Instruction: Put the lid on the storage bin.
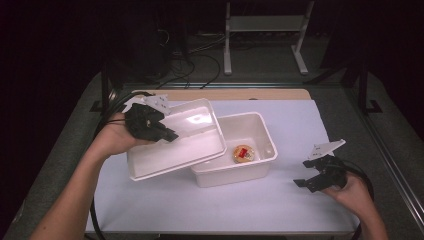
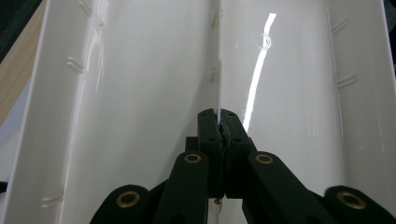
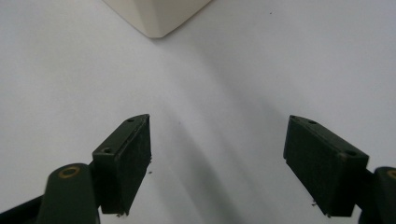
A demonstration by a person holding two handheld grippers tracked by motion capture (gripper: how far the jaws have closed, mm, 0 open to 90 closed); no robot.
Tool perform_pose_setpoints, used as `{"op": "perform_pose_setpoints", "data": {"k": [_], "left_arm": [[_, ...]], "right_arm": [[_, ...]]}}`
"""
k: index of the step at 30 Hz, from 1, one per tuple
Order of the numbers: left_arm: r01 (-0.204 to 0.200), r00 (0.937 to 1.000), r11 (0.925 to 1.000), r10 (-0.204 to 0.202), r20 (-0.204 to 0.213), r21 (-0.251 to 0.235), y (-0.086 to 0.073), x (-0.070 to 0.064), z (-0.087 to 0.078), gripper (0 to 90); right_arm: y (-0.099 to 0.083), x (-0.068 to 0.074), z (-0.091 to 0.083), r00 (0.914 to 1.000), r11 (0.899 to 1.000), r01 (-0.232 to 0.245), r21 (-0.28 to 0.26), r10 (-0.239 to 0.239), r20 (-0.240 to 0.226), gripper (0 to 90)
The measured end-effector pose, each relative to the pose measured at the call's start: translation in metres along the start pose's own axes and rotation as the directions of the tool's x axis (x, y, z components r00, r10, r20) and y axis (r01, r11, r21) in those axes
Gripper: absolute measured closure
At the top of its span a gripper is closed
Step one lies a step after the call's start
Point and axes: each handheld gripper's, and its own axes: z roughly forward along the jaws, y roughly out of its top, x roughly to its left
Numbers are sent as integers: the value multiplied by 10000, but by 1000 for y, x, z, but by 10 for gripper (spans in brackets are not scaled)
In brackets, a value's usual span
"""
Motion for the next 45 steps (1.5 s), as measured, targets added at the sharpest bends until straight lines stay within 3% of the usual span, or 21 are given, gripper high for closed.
{"op": "perform_pose_setpoints", "data": {"k": [3, 15, 33, 45], "left_arm": [[-155, 9999, 9995, 153, 47, 275, 7, 2, 5, 891], [-315, 9995, 9975, 308, 119, 634, 33, 8, 14, 890], [-647, 9973, 9931, 611, 396, 979, 72, 15, 45, 890], [-765, 9963, 9905, 714, 479, 1141, 84, 17, 58, 891]], "right_arm": [[-1, -1, 0, 10000, 10000, -26, -10, 26, -19, 226], [0, 0, -1, 10000, 10000, -12, -82, 11, -94, 226], [-1, -1, -2, 9999, 9999, -19, -123, 17, -156, 227], [-1, -1, -1, 9998, 9999, -10, -119, 8, -189, 227]]}}
